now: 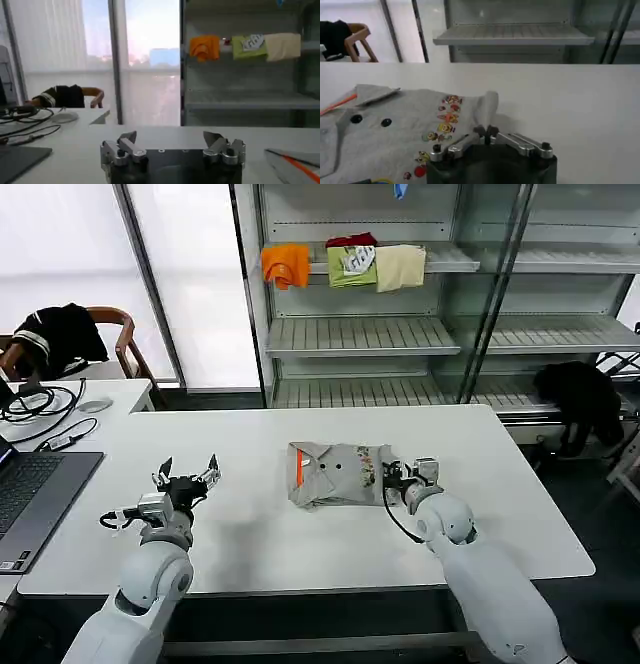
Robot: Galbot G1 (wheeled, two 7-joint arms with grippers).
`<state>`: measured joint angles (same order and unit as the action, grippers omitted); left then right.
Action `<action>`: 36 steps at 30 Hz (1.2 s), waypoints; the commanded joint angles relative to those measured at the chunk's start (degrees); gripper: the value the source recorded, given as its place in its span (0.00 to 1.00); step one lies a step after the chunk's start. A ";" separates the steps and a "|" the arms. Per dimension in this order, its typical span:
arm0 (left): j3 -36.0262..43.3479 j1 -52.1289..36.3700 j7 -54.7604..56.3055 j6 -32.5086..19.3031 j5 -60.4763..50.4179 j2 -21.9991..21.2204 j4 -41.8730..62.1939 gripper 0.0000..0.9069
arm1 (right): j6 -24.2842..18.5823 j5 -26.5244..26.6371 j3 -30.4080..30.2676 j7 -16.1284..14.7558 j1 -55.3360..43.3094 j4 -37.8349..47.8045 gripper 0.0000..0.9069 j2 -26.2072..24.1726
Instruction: Fold and organize the clothes.
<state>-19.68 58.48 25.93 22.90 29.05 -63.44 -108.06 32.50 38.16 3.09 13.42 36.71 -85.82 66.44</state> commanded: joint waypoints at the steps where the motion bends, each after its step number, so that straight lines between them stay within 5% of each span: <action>1: -0.28 1.36 -0.01 0.10 -0.11 -0.13 -1.05 1.00 | 0.18 -5.10 2.54 -1.63 0.56 -4.13 1.00 -0.97; 12: 0.48 1.82 -0.01 0.33 -0.29 -0.42 -1.46 1.00 | -1.29 -10.44 2.79 1.44 4.95 -15.45 1.00 6.06; 17: 0.26 2.36 0.01 0.36 -0.11 -0.34 -1.80 1.00 | 0.51 -10.70 -1.26 6.33 4.69 -12.44 1.00 12.46; 23: 0.13 2.93 -0.02 0.29 -0.02 -0.71 -2.06 1.00 | 0.58 -15.31 -4.70 8.16 4.05 -7.91 1.00 16.23; 36: -0.97 4.84 -0.02 0.54 0.18 -0.44 -3.46 1.00 | 0.82 -16.78 -5.72 12.64 4.55 -4.45 1.00 16.92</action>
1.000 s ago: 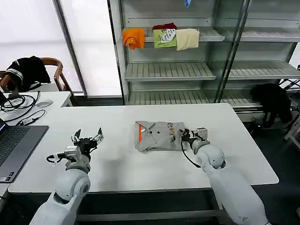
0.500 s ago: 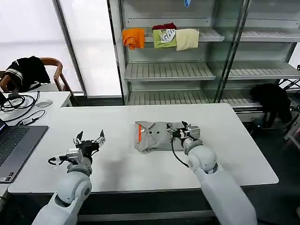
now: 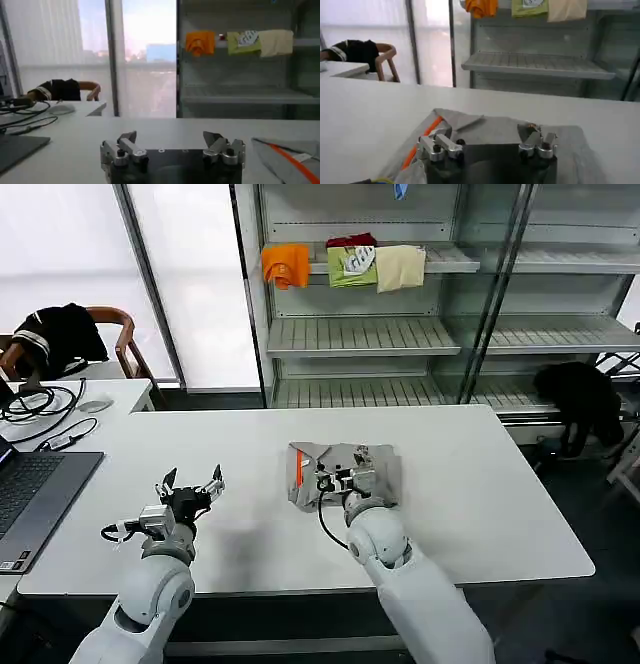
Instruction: Fold and organize the clothes.
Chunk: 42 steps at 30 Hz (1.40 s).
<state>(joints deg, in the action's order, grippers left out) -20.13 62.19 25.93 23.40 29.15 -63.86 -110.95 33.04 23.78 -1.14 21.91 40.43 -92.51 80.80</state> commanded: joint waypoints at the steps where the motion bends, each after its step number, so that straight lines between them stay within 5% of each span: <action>1: -0.57 1.25 -0.01 0.02 0.08 -0.08 -0.69 1.00 | 0.25 -2.41 -1.26 4.03 0.96 2.25 1.00 2.45; 12: -0.92 2.47 -0.13 -0.03 -0.17 -0.40 -1.45 1.00 | 0.06 -2.67 0.96 0.90 1.49 4.03 1.00 3.41; 37: -0.72 2.51 -0.29 0.05 -0.29 -0.75 -1.38 1.00 | 0.09 -4.36 0.84 0.17 2.16 5.16 1.00 4.48; 42: -0.87 2.46 -0.32 -0.05 -0.19 -0.66 -1.27 1.00 | -0.53 -8.64 3.45 -0.69 1.87 1.72 1.00 4.60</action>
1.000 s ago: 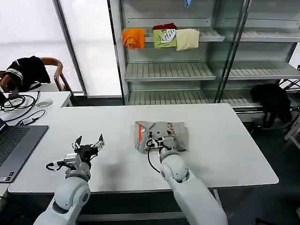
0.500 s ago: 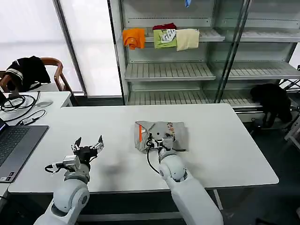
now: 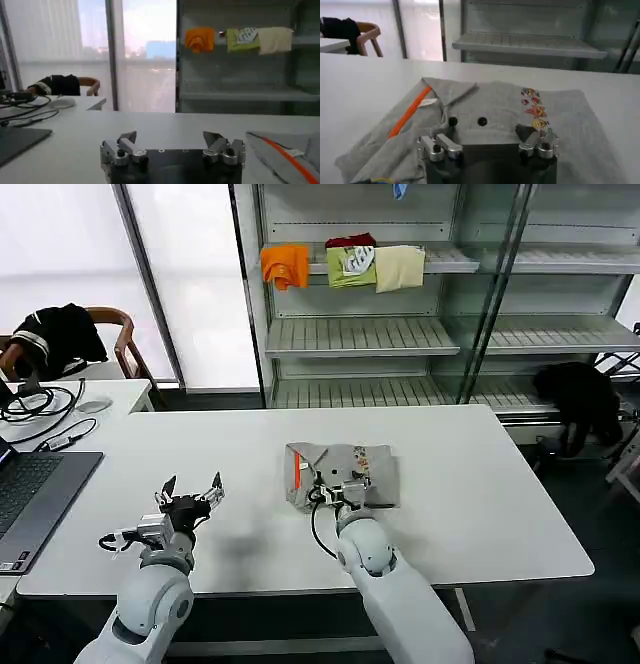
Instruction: Fold and organize the clothes.
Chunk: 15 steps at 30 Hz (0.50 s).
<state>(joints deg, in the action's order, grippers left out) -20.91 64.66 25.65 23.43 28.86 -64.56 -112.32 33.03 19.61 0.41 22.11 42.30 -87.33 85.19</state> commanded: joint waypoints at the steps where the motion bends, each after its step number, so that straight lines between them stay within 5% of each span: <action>1: -0.30 -0.04 -0.03 -0.18 0.11 0.00 0.04 1.00 | -0.54 -5.15 2.63 -0.88 -0.03 -4.75 1.00 -0.09; 8: -1.44 0.44 -0.02 -1.93 -1.53 -1.18 -1.13 1.00 | -2.24 -11.82 7.03 -1.08 1.03 -13.57 1.00 -5.61; 15: -2.42 1.68 -0.34 -3.75 -3.81 -2.17 -2.35 1.00 | -4.87 -6.52 15.23 -1.12 9.20 -19.30 1.00 -14.52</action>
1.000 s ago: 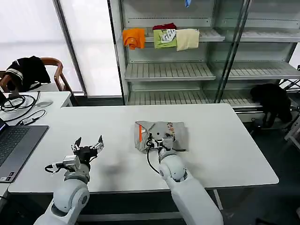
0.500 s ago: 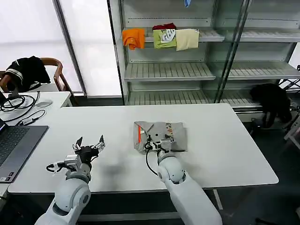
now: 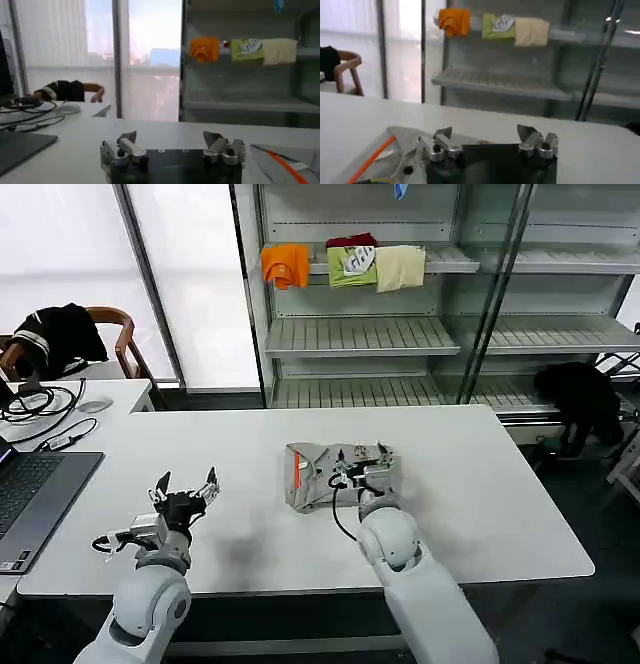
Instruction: Fold and organize the clothes.
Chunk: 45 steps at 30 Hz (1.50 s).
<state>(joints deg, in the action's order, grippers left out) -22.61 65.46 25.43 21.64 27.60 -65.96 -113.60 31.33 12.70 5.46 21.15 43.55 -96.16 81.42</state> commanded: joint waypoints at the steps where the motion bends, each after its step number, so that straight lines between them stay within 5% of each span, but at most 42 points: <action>1: -0.83 0.89 -0.04 -2.11 -2.75 -0.78 -0.97 1.00 | -3.69 1.01 11.39 -0.09 10.01 -10.99 1.00 -11.97; 7: -2.55 0.60 0.04 1.78 -3.50 -0.88 -1.83 1.00 | -5.26 5.05 18.81 0.57 16.44 -12.54 1.00 -13.48; 10: -2.49 0.20 0.31 -2.10 -2.63 -1.01 -0.45 1.00 | -5.25 5.38 20.03 0.86 17.06 -13.00 1.00 -13.38; 34: -2.79 2.41 -0.18 -1.83 -2.82 -1.77 -2.15 1.00 | -5.42 4.07 18.86 0.03 18.41 -15.45 1.00 -12.18; 39: -3.44 2.95 -1.33 3.26 -3.66 -2.00 -4.08 1.00 | -4.86 3.53 18.82 -0.21 18.64 -17.20 1.00 -11.67; 45: -3.09 2.81 -1.25 3.28 -2.99 -2.06 -4.19 1.00 | -4.83 2.96 19.67 -0.36 20.22 -19.12 1.00 -11.66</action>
<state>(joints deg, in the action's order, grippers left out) -25.68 68.09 24.70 22.09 24.57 -67.99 -116.46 26.41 15.92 24.13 20.87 62.16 -112.86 69.79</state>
